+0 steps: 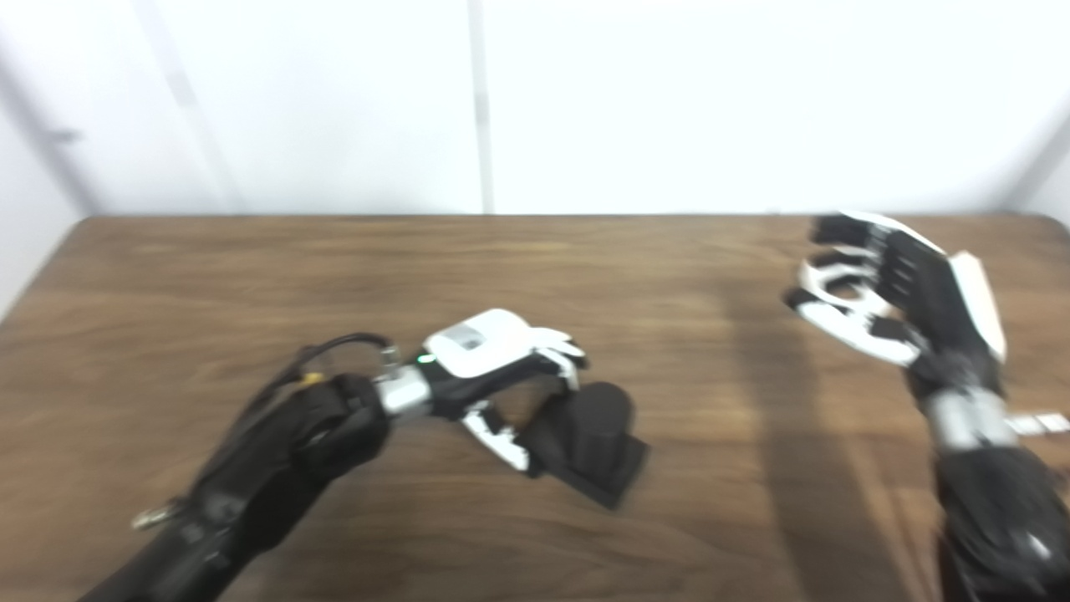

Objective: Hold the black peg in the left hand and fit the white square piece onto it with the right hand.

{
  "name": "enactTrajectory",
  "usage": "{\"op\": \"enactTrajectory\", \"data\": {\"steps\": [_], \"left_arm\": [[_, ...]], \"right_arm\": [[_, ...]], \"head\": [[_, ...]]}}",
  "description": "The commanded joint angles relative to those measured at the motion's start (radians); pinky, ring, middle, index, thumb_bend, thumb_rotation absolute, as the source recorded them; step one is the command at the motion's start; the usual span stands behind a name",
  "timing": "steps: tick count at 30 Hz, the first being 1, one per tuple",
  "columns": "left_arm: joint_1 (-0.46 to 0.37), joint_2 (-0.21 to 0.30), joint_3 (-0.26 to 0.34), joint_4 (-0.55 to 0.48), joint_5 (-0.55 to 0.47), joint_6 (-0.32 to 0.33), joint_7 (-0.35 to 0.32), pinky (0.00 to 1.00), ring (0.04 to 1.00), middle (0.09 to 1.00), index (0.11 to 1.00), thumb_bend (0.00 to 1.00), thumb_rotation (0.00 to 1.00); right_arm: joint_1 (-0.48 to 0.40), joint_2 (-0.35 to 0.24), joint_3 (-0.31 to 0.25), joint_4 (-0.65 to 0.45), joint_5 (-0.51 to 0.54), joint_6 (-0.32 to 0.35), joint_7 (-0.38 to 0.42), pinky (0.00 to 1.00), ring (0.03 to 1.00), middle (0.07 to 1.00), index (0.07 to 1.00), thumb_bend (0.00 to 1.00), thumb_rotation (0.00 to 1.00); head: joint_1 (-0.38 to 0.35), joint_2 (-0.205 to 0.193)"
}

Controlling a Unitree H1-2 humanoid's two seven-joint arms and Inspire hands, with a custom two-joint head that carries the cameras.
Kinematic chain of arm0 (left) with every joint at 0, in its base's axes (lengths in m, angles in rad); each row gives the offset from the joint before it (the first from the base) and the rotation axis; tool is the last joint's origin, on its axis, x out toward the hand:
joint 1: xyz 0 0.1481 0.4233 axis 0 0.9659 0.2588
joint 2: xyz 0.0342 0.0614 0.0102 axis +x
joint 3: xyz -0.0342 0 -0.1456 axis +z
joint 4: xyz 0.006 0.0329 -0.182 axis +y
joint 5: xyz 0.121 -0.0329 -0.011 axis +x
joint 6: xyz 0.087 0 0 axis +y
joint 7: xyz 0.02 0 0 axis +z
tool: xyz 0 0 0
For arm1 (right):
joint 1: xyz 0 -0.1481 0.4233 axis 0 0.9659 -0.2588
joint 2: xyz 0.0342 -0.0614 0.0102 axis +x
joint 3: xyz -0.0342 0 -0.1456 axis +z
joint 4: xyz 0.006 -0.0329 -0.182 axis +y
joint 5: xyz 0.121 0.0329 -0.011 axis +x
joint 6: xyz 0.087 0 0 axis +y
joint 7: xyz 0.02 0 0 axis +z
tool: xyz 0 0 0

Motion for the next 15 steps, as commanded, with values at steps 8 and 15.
{"op": "enactTrajectory", "data": {"steps": [8, 15], "left_arm": [[-0.012, 0.146, -0.137, 0.049, -0.017, -0.021, 0.1, 0.72, 0.848, 0.808, 0.489, 0.52, 0.06], [-0.038, 0.187, -0.221, 0.071, -0.052, -0.021, 0.159, 0.71, 0.837, 0.796, 0.489, 0.52, 0.06]], "right_arm": [[-0.22, -0.121, 0.028, 0.061, -0.138, -0.055, 0.005, 0.44, 0.566, 0.677, 0.659, 0.6, 0.03], [-0.304, -0.19, 0.05, 0.141, -0.206, -0.016, 0.034, 0.43, 0.553, 0.667, 0.647, 0.63, 0.04]], "head": [[-0.235, -0.044], [-0.322, -0.086]]}}
